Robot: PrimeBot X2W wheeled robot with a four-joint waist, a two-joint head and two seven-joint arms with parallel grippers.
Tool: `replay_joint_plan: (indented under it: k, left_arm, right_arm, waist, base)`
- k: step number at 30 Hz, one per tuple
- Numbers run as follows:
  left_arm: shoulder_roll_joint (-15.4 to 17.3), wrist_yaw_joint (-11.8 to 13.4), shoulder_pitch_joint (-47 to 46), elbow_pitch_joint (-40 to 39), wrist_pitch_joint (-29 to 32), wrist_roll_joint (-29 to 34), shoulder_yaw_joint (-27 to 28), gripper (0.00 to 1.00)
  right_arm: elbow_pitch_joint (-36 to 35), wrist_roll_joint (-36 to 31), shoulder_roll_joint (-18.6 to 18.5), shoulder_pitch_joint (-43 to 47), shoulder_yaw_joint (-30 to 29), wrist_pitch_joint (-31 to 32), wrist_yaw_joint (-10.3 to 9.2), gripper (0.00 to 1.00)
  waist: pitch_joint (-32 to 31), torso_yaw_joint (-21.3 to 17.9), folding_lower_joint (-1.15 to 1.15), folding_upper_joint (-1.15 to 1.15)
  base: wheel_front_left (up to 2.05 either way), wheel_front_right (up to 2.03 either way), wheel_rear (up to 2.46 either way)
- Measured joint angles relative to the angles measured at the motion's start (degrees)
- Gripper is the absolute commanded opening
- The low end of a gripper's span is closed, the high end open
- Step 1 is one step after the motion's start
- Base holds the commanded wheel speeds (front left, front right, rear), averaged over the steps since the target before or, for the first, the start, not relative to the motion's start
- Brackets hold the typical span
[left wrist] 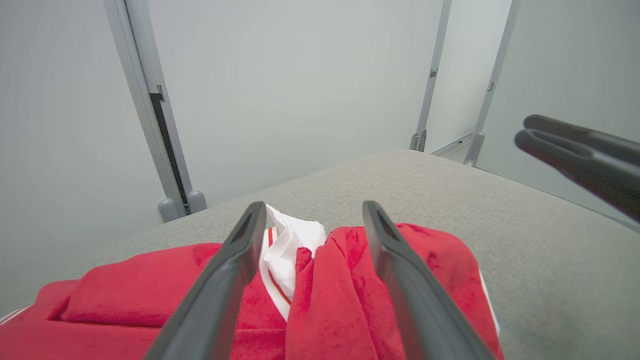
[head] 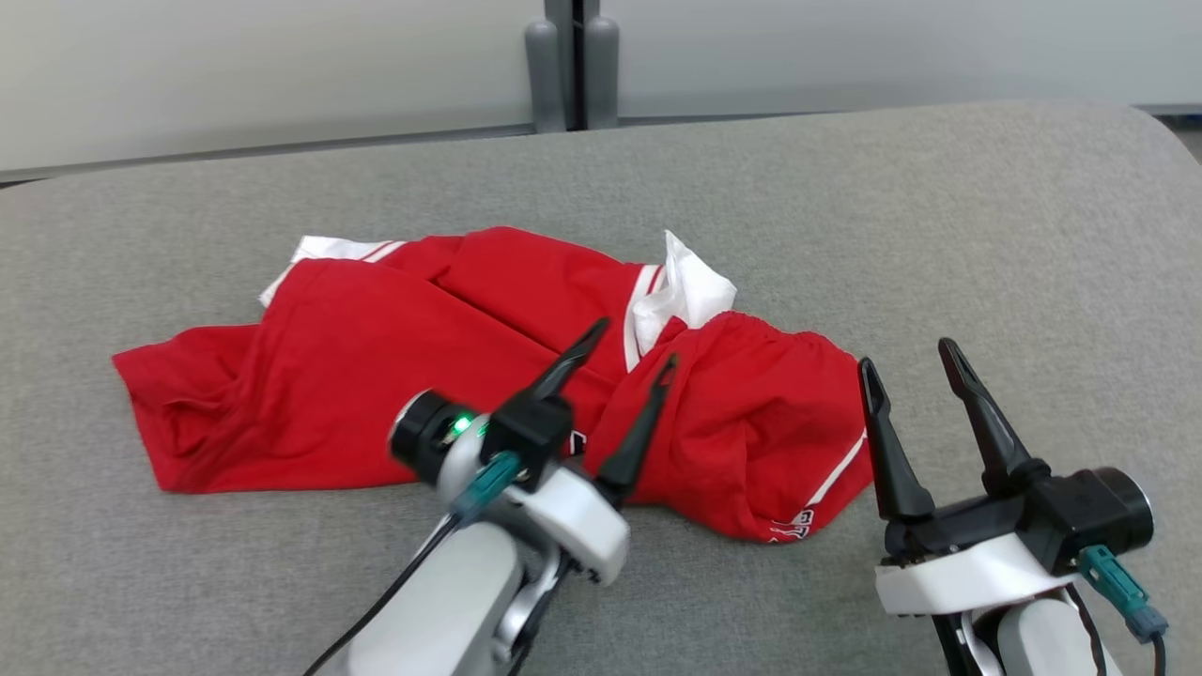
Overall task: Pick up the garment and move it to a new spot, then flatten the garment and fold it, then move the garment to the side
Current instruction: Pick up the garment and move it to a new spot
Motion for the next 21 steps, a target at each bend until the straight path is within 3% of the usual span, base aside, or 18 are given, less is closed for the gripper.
replay_joint_plan:
  k: [5,8,15,21]
  left_arm:
    - [2.74,4.22,7.51,0.03,-0.01,2.24,8.28,1.00]
    - [3.26,4.41,10.05,1.25,-0.01,2.38,11.79,1.00]
    - [2.78,1.81,9.40,4.21,-0.01,4.26,15.75,1.00]
    - [0.81,-1.14,0.58,12.89,0.20,3.55,15.61,1.00]
  right_arm:
    - [0.20,-0.03,-0.60,2.20,-0.13,0.00,0.00,1.00]
    - [0.15,-0.03,-0.78,2.59,0.18,0.00,0.00,1.00]
    - [-0.74,0.09,-1.44,1.45,0.22,0.00,0.00,1.00]
    - [-1.74,0.41,-1.60,-0.58,0.00,0.00,0.00,1.00]
  waist:
    - [-2.07,2.18,0.00,0.00]
    - [-2.64,3.47,0.00,0.00]
    - [-0.48,4.09,0.00,0.00]
    - [3.73,3.43,0.00,0.00]
  base:
    - [0.00,0.00,0.00]
    - [0.00,0.00,0.00]
    - [0.00,0.00,0.00]
    - [0.00,0.00,0.00]
